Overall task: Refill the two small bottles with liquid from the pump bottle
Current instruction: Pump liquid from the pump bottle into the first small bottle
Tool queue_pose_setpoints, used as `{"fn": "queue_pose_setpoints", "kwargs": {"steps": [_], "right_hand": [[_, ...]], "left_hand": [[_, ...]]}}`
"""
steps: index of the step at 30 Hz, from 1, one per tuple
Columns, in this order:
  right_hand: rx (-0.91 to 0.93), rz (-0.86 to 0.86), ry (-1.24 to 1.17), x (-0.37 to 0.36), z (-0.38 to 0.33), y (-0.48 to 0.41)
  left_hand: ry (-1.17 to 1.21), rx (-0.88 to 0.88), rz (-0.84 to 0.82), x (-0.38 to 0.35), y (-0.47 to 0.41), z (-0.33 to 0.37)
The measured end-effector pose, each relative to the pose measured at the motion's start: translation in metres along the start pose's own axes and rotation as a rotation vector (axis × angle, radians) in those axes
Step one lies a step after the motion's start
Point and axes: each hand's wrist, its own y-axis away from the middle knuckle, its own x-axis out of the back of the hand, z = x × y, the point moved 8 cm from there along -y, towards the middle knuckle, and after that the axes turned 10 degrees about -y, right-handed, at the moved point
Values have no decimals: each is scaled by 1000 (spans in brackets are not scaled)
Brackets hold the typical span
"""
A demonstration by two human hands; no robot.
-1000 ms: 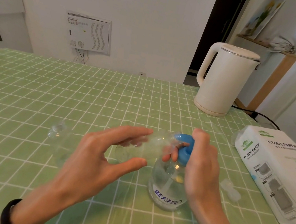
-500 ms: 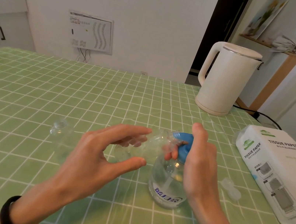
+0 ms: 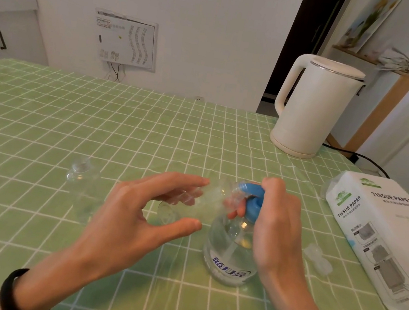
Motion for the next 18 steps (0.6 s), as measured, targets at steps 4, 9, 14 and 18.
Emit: {"fn": "queue_pose_setpoints", "kwargs": {"steps": [4, 9, 14, 18], "right_hand": [[-7, 14, -6, -1, 2, 2], [-12, 28, -24, 1, 1, 2], [19, -4, -45, -1, -2, 0], [16, -3, -16, 0, 0, -1]], "left_hand": [[18, -1, 7, 0, 0, 2], [17, -3, 10, 0, 0, 2], [23, 2, 9, -1, 2, 0], [14, 9, 8, -3, 3, -2]]}}
